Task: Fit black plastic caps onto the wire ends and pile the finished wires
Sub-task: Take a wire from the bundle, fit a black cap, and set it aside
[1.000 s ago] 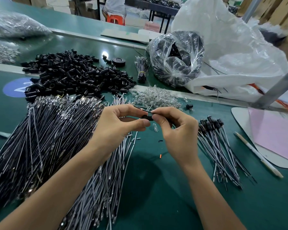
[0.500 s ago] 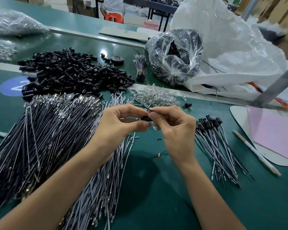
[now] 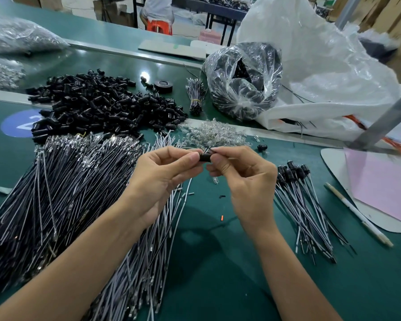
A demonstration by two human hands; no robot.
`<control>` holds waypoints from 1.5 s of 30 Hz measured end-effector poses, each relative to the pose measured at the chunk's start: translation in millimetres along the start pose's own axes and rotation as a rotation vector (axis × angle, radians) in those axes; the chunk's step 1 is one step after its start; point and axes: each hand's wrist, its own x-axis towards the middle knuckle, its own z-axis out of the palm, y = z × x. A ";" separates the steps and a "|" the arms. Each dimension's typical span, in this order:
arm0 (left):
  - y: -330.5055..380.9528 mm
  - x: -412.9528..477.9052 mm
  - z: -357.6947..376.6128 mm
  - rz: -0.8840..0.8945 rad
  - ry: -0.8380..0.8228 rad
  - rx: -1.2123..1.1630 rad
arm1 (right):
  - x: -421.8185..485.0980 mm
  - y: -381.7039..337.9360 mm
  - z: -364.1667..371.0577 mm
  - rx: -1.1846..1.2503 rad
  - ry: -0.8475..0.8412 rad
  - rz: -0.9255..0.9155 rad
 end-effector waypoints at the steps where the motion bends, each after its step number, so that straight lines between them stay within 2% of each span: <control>1: 1.6 0.3 -0.6 0.009 0.015 -0.005 | 1.0 -0.6 -2.2 -0.018 0.043 0.003; 5: 7.0 1.9 -4.0 0.059 0.079 -0.012 | 11.6 -2.0 -25.0 -0.242 0.163 -0.096; 9: 7.6 4.0 -6.6 0.110 0.114 -0.069 | 14.5 -2.3 -36.8 -0.470 0.091 -0.171; 12: 6.7 4.9 -7.1 0.126 0.109 -0.079 | 11.4 -1.5 -34.3 -0.556 0.004 -0.180; 36: 3.2 -1.6 1.0 0.249 0.042 0.101 | 6.5 -2.4 -22.7 -0.481 -0.064 -0.166; 45: 1.0 -4.5 5.0 0.246 0.009 0.151 | 4.9 -1.3 -21.3 -0.496 -0.177 -0.150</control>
